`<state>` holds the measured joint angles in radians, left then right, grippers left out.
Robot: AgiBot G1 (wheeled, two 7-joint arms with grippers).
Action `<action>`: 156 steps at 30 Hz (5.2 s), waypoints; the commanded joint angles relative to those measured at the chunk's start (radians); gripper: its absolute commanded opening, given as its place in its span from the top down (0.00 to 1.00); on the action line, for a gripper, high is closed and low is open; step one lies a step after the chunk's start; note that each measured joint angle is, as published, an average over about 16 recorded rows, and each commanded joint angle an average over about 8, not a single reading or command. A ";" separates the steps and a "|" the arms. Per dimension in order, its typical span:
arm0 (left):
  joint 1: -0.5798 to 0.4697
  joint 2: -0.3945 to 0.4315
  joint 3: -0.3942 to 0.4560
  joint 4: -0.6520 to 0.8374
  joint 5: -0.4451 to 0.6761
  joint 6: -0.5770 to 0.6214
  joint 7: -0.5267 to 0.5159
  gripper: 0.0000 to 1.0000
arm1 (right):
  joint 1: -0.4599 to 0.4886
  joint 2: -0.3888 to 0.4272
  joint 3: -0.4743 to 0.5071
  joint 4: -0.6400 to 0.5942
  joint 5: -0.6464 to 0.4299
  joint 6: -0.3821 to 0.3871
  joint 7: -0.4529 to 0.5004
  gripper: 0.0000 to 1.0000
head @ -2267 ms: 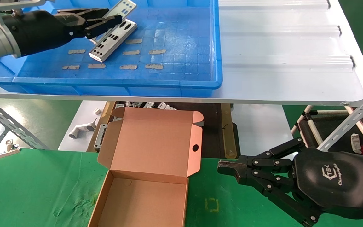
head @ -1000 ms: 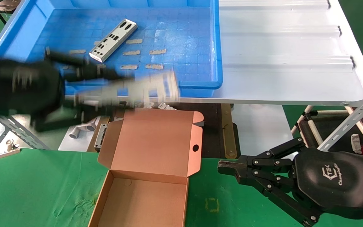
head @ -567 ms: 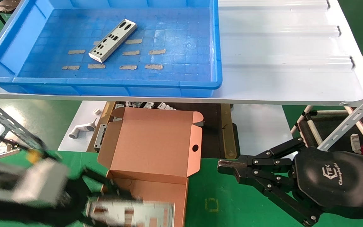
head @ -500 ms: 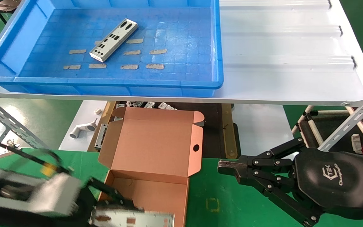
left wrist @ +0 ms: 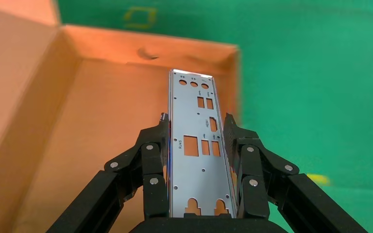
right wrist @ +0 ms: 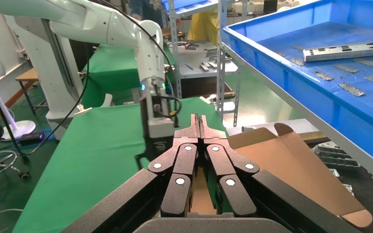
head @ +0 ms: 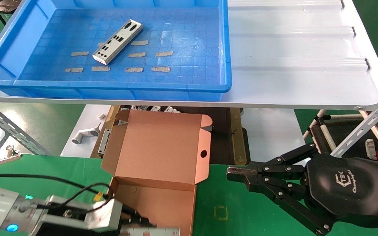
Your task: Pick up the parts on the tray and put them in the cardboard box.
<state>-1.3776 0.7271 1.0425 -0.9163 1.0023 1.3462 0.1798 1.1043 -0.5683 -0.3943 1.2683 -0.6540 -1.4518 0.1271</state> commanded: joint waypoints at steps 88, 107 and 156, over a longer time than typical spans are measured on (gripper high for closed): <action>0.211 -0.079 -0.589 -0.225 -0.237 0.152 -0.255 0.00 | 0.000 0.000 -0.001 0.000 0.000 0.000 0.000 0.00; 0.310 -0.119 -0.776 -0.379 -0.275 0.150 -0.373 0.00 | 0.000 0.000 -0.001 0.000 0.000 0.000 0.000 0.00; 0.302 -0.115 -0.760 -0.365 -0.271 0.149 -0.365 0.00 | 0.000 0.000 -0.001 0.000 0.000 0.001 0.000 0.00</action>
<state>-1.0756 0.6117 0.2821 -1.2816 0.7312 1.4953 -0.1856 1.1042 -0.5679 -0.3949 1.2680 -0.6535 -1.4512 0.1267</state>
